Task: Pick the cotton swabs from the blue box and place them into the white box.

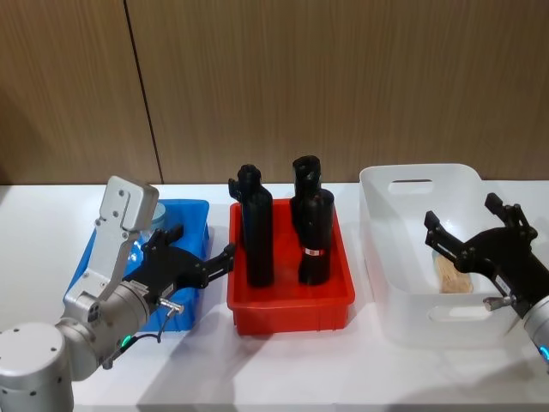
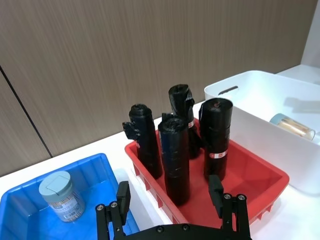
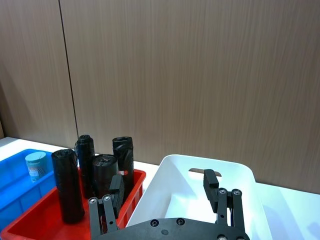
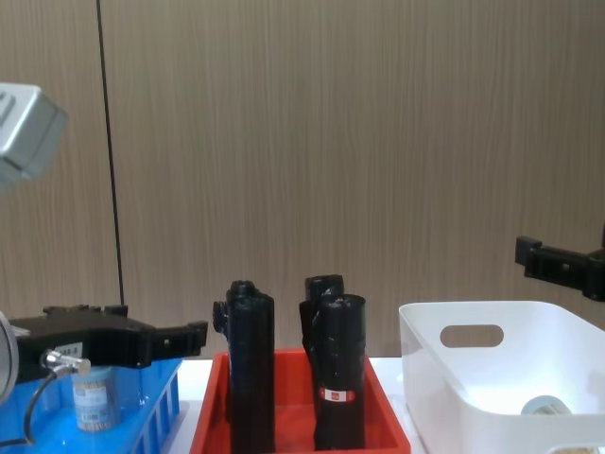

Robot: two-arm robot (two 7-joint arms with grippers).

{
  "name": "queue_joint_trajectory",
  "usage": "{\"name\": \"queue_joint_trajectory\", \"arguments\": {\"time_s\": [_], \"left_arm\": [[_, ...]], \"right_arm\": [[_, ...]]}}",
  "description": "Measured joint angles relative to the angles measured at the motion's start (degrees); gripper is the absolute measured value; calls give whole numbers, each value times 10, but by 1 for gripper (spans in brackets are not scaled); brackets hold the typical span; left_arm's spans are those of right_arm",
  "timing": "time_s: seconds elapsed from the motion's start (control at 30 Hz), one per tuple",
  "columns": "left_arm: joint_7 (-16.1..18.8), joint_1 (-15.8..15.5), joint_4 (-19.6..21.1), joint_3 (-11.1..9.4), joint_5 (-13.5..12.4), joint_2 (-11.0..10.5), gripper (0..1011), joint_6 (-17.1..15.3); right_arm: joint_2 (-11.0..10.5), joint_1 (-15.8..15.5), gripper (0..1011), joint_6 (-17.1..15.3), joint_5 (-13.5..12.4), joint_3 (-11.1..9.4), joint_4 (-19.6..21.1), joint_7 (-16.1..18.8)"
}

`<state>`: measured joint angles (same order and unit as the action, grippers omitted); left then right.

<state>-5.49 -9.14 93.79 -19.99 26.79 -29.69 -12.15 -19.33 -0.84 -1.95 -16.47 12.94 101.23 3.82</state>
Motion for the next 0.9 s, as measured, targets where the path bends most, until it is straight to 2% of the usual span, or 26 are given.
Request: {"name": "queue_joint_trajectory", "arguments": {"time_s": [0.43,0.8,0.9], "left_arm": [[-69,-50,-79,-1,-23,26,1004,-7],[-151,-100,-157,-11,-55,55,1004,9],[-163,-109,-173,-13,-60,61,1004,14]], "right_arm": [[0,0,1002,0,0,0,0,0],[0,0,1002,0,0,0,0,0],[0,0,1002,0,0,0,0,0]]}}
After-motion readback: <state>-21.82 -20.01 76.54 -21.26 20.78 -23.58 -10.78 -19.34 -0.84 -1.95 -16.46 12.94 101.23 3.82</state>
